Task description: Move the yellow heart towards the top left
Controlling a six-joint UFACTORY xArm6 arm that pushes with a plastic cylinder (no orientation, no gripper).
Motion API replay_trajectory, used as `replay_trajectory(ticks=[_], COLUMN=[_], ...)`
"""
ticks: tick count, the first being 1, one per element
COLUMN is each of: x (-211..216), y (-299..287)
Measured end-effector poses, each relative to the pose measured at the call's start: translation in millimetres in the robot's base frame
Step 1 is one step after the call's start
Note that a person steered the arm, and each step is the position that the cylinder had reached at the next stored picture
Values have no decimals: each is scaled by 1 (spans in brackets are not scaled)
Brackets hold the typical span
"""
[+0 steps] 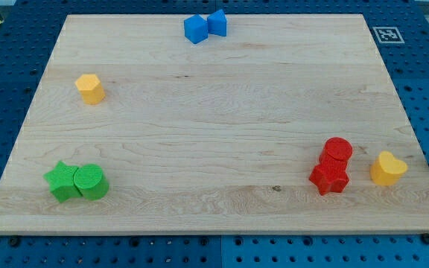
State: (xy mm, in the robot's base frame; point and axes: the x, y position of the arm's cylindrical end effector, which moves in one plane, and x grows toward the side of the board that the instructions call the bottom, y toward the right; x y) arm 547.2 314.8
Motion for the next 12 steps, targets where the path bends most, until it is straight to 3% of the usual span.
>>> replay_trajectory(ticks=[1, 3, 7, 12], x=[34, 43, -20, -89], y=[-14, -67, -73, -185])
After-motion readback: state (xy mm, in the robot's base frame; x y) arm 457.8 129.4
